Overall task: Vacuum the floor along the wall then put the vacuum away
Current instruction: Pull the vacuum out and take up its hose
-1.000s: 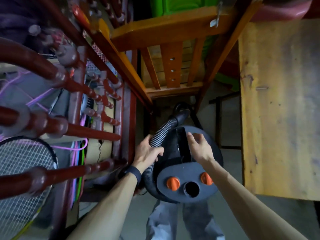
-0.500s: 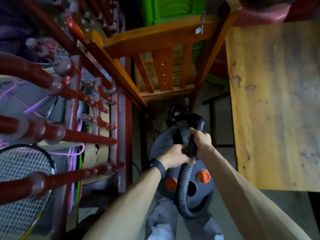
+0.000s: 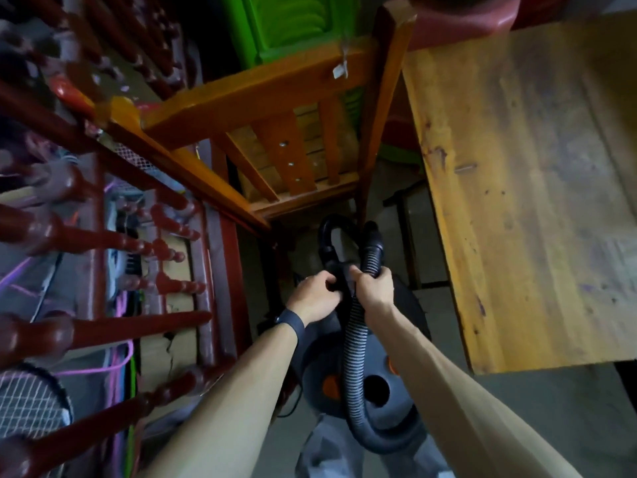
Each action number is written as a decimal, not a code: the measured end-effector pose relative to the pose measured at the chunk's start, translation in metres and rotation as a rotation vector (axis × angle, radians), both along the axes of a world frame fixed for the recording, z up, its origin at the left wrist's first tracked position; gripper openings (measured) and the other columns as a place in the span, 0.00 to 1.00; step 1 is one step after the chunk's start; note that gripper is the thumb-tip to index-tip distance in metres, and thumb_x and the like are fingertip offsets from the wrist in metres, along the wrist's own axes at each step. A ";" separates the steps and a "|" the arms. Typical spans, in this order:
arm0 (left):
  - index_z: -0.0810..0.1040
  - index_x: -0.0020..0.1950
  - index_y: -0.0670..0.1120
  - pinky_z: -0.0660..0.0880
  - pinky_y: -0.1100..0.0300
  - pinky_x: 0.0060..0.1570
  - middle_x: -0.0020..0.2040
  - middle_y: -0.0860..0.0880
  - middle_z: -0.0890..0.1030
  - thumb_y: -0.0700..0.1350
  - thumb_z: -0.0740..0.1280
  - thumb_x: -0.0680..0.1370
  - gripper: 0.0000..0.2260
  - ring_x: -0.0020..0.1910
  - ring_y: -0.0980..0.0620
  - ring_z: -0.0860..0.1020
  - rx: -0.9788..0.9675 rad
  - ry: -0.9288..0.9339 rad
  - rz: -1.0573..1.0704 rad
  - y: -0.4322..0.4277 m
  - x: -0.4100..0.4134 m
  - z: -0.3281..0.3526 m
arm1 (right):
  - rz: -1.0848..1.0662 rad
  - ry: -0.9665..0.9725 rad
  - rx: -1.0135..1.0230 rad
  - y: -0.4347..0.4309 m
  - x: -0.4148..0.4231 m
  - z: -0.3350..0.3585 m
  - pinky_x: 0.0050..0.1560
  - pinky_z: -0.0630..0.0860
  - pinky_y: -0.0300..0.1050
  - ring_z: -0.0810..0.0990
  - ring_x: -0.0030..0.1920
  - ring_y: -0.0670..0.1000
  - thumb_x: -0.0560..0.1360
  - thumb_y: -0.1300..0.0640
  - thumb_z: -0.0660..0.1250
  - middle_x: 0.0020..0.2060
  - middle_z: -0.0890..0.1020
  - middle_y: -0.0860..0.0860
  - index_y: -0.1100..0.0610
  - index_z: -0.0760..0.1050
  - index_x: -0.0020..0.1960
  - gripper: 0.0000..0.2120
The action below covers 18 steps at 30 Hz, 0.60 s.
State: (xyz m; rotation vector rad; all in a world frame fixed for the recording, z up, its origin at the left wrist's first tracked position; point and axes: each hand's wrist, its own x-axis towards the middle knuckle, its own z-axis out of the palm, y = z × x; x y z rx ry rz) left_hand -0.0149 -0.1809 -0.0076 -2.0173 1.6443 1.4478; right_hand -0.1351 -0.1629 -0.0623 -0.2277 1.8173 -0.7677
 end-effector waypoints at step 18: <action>0.53 0.79 0.61 0.70 0.56 0.52 0.73 0.41 0.69 0.37 0.62 0.77 0.36 0.64 0.38 0.74 -0.045 0.176 0.048 0.028 -0.066 0.019 | 0.358 0.338 -0.276 0.217 -0.076 0.100 0.44 0.75 0.39 0.80 0.46 0.45 0.76 0.57 0.74 0.48 0.81 0.36 0.29 0.67 0.62 0.28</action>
